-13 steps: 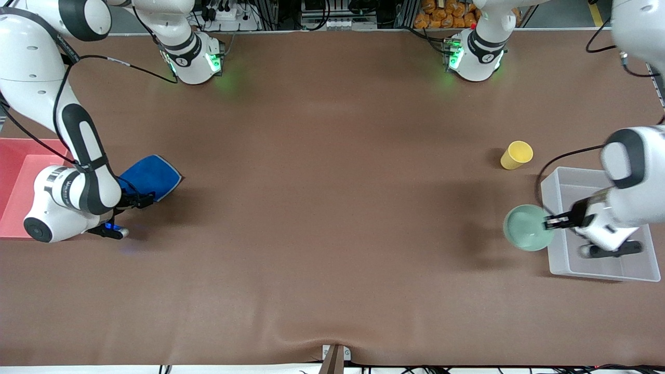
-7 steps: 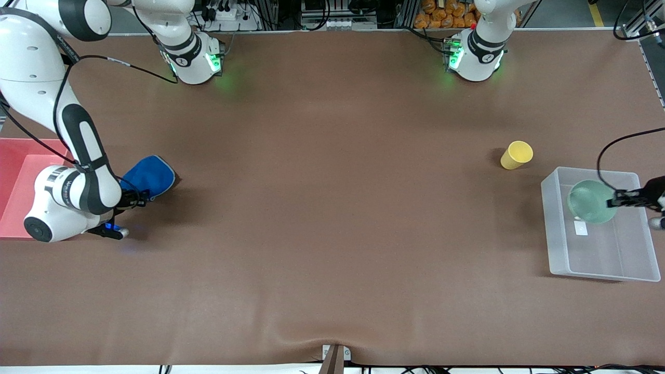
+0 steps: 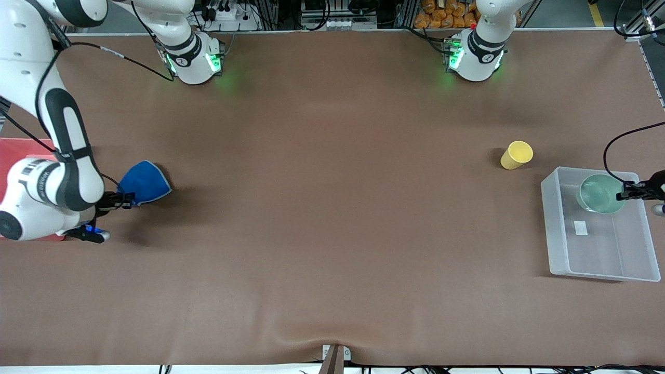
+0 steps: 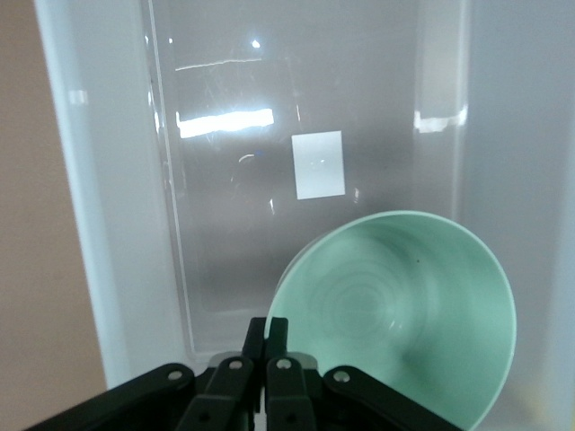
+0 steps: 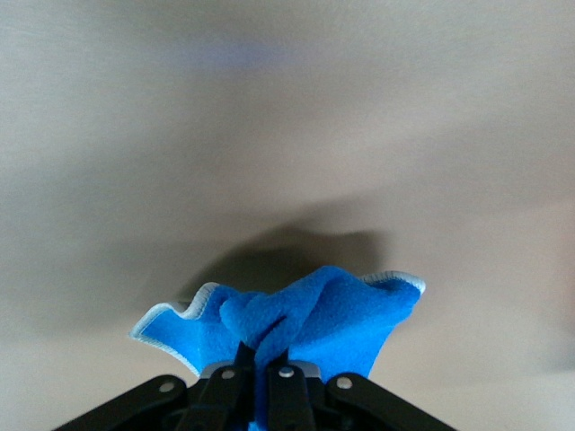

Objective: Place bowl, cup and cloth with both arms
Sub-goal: 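Move the cloth into the pink bin while the left gripper lowers the bowl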

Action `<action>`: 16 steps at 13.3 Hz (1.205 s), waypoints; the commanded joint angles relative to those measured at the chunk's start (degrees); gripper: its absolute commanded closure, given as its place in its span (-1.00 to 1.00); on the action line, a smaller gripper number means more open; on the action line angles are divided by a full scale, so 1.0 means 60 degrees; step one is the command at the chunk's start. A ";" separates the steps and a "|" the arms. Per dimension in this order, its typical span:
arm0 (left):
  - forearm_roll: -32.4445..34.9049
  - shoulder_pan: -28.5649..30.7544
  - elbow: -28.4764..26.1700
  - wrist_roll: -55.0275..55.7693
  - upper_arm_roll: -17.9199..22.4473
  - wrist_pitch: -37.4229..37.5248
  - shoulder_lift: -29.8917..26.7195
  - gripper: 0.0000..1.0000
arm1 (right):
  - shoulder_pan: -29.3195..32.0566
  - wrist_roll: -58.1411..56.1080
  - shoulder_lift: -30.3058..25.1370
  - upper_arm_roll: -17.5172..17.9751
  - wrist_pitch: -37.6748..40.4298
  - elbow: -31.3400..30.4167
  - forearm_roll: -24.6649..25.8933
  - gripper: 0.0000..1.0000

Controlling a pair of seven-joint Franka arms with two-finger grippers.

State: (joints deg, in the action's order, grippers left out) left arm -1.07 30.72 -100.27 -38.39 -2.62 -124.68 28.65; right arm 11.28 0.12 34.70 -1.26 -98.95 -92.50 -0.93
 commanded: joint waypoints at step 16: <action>-0.0392 -0.0418 0.0098 -0.0207 -0.0208 -0.1604 0.0646 -1.00 | 0.1619 -0.2537 -0.1522 -0.0053 0.1450 0.1193 0.3421 1.00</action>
State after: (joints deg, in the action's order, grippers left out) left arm -2.76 28.38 -101.02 -38.59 -4.17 -134.70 33.43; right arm 18.48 -12.22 24.69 -2.38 -88.73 -86.66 17.41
